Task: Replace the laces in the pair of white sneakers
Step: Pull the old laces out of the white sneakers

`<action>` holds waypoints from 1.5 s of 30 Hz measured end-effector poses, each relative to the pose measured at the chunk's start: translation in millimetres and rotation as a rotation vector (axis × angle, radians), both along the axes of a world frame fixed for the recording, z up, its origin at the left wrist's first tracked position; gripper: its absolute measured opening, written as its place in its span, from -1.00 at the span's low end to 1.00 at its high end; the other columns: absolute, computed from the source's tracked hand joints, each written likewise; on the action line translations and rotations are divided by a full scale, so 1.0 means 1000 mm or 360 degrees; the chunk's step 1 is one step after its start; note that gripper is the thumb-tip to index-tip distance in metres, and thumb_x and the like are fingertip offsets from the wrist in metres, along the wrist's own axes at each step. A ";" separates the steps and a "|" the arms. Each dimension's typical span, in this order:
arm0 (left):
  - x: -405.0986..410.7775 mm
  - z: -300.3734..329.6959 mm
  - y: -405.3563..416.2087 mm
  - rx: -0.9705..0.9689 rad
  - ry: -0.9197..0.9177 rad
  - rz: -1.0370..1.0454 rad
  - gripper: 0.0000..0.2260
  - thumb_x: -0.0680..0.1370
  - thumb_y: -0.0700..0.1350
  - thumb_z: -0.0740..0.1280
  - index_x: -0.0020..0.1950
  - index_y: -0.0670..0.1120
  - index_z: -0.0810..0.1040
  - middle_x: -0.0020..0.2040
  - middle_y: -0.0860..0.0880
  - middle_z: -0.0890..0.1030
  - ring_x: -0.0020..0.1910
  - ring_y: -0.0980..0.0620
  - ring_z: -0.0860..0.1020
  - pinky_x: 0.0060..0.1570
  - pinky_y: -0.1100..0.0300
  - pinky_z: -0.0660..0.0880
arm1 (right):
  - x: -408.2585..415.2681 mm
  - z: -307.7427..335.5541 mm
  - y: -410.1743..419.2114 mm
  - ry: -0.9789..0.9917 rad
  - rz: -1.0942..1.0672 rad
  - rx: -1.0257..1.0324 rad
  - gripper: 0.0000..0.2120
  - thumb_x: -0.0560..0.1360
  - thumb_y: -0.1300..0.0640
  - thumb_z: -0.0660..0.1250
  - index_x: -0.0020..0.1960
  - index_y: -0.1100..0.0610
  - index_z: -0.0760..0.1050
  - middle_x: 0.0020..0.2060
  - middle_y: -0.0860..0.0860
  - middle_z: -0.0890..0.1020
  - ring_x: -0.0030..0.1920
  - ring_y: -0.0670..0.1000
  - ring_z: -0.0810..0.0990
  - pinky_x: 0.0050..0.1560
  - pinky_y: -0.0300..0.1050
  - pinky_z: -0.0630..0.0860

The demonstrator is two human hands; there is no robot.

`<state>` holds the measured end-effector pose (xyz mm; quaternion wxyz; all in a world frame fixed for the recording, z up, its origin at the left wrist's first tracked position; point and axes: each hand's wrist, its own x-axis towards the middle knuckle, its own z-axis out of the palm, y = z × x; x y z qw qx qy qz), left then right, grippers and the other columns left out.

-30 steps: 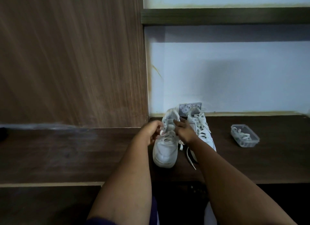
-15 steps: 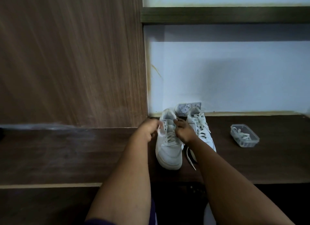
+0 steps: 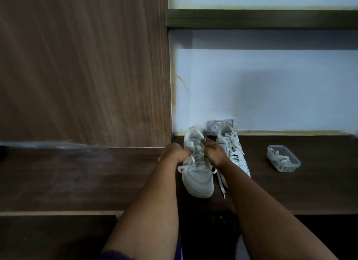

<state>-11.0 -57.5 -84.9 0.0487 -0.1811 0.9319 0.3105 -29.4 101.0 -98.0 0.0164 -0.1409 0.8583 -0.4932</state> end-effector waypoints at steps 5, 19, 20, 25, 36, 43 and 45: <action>0.000 0.001 0.006 0.0092 -0.0031 -0.0101 -0.72 0.47 0.02 0.42 -0.03 -0.20 0.62 -0.04 -0.15 0.63 -0.09 -0.09 0.61 -0.11 0.13 0.55 | 0.003 0.004 0.001 0.0015 0.0009 0.0013 -0.56 0.51 0.30 0.12 0.39 0.25 0.39 0.45 0.09 0.32 0.47 0.07 0.25 0.46 -0.05 0.20; 0.026 0.053 -0.009 0.1642 0.0415 0.0470 -0.75 0.46 -0.09 0.17 -0.42 -0.08 0.41 -0.39 -0.03 0.47 -0.42 0.03 0.36 -0.39 0.19 0.28 | -0.010 -0.007 0.000 -0.0151 -0.0109 -0.0366 -0.66 0.54 0.45 0.10 0.25 0.35 0.48 0.35 0.15 0.43 0.36 0.13 0.40 0.42 0.09 0.29; 0.023 0.044 -0.008 0.1189 0.0364 0.0442 -0.79 0.46 -0.04 0.21 -0.30 -0.11 0.50 -0.27 -0.05 0.56 -0.33 -0.01 0.46 -0.31 0.18 0.38 | -0.011 -0.009 -0.001 -0.0147 -0.0091 -0.0362 -0.66 0.53 0.44 0.11 0.25 0.35 0.48 0.36 0.15 0.43 0.38 0.13 0.39 0.44 0.11 0.27; 0.013 0.018 0.005 0.0167 0.0311 0.0100 -0.81 0.45 0.14 0.37 -0.12 0.04 0.52 0.06 0.00 0.60 0.08 -0.07 0.55 0.07 0.08 0.51 | -0.010 -0.005 0.000 -0.0140 -0.0072 -0.0308 -0.64 0.51 0.41 0.14 0.27 0.33 0.48 0.36 0.12 0.42 0.39 0.11 0.37 0.45 0.06 0.25; 0.026 0.054 0.012 0.1514 0.0341 0.0202 -0.87 0.58 -0.14 0.26 -0.10 -0.15 0.55 -0.22 -0.06 0.51 -0.28 0.03 0.47 -0.26 0.19 0.41 | -0.006 -0.001 0.004 -0.0075 -0.0070 -0.0230 -0.62 0.55 0.39 0.12 0.35 0.31 0.41 0.42 0.12 0.36 0.47 0.05 0.26 0.49 -0.06 0.15; 0.050 0.090 -0.048 0.2578 0.1141 0.0619 -0.85 0.43 -0.09 0.22 -0.34 0.00 0.38 -0.34 0.07 0.53 -0.32 0.09 0.47 -0.17 0.17 0.35 | 0.004 0.008 0.004 -0.0129 -0.0065 -0.0234 -0.62 0.51 0.35 0.14 0.28 0.20 0.51 0.30 0.06 0.51 0.29 0.05 0.47 0.36 -0.05 0.37; 0.035 0.075 -0.048 0.1660 0.0883 0.0753 -0.84 0.50 -0.09 0.26 -0.29 -0.02 0.48 -0.25 0.02 0.57 -0.23 0.03 0.53 -0.18 0.19 0.41 | 0.009 0.013 0.007 -0.0056 -0.0178 -0.0148 -0.72 0.49 0.24 0.23 0.15 0.07 0.55 0.11 -0.01 0.59 0.08 0.02 0.56 0.14 -0.08 0.49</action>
